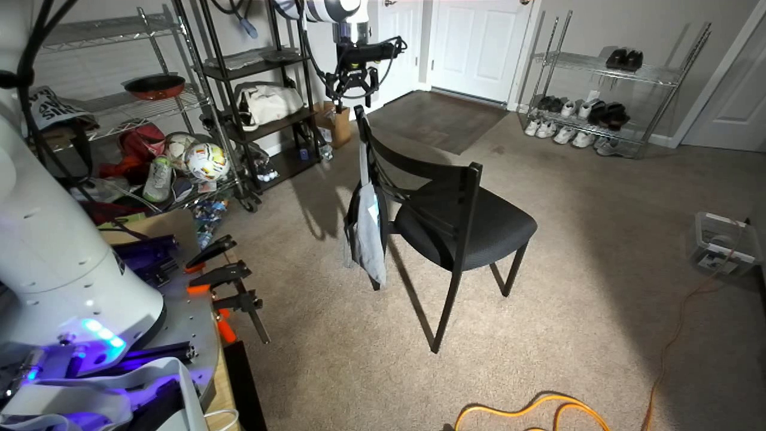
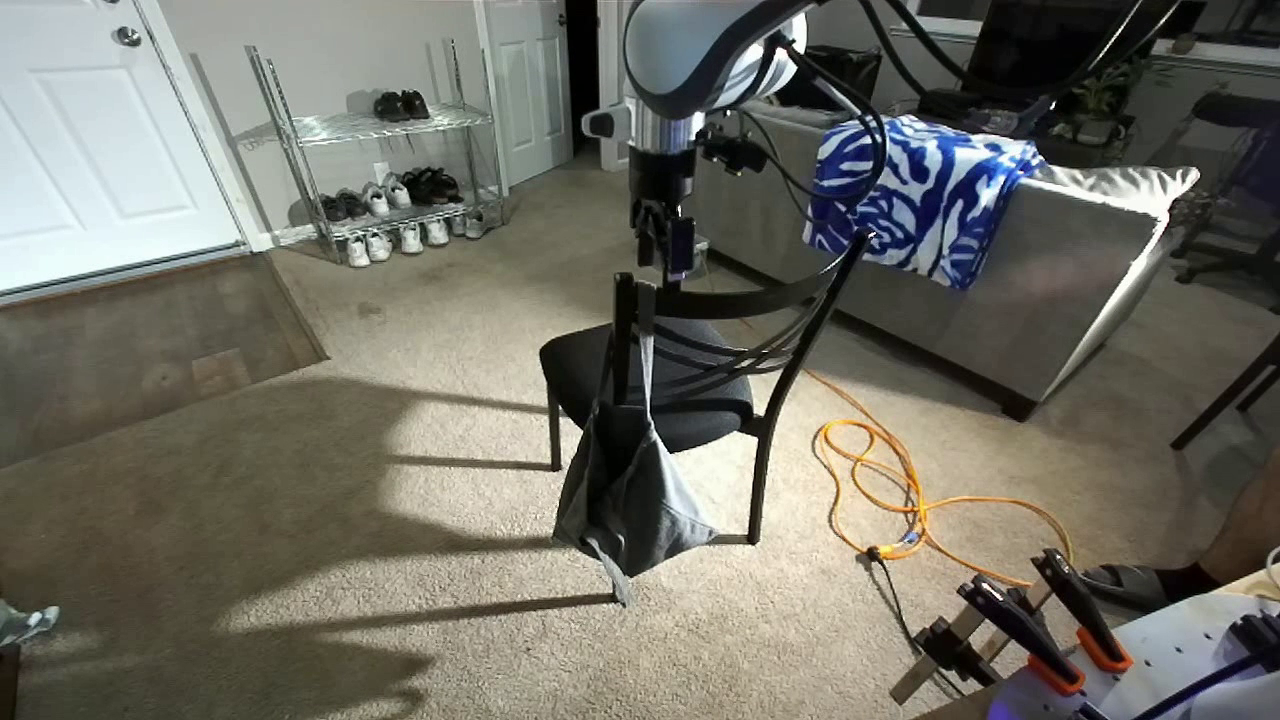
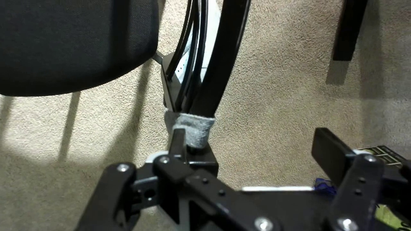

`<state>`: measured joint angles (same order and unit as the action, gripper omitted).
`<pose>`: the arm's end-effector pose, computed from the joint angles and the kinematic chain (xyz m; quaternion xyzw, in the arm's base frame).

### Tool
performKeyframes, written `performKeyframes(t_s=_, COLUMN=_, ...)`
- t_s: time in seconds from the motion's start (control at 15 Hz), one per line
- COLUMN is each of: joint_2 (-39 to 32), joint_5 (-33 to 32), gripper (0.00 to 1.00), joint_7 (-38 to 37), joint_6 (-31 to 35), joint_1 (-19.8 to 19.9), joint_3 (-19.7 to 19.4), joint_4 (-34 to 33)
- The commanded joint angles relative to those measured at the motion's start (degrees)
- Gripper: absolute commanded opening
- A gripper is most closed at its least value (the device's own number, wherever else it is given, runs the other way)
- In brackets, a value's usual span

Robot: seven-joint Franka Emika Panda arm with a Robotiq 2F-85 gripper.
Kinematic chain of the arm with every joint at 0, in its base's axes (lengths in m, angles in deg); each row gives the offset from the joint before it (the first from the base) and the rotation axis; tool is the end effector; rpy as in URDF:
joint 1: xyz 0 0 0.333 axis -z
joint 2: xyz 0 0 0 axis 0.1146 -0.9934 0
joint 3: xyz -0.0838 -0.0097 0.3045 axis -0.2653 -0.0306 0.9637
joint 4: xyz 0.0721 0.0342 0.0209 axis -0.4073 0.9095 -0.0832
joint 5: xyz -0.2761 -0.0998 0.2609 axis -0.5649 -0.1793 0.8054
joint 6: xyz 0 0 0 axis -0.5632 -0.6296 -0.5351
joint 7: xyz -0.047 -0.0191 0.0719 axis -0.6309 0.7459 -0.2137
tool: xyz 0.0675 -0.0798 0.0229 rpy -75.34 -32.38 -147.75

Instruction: Move the grey bag to the right side of the chair

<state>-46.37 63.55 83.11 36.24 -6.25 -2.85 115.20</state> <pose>0.6138 0.2960 0.3120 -0.7030 -0.7112 0.0008 0.0024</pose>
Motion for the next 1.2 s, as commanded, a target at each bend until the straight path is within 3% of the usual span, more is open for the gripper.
performKeyframes(t_s=0.0, joint_2=0.11, joint_5=0.87, gripper=1.0, joint_7=-1.83, joint_6=-2.28, joint_1=0.14, joint_3=-0.45, joint_4=-0.7)
performKeyframes(t_s=1.13, joint_2=-6.67, joint_5=0.99, gripper=1.0, joint_7=-0.12, joint_6=-2.62, joint_1=0.39, joint_3=-0.24, joint_4=-8.03)
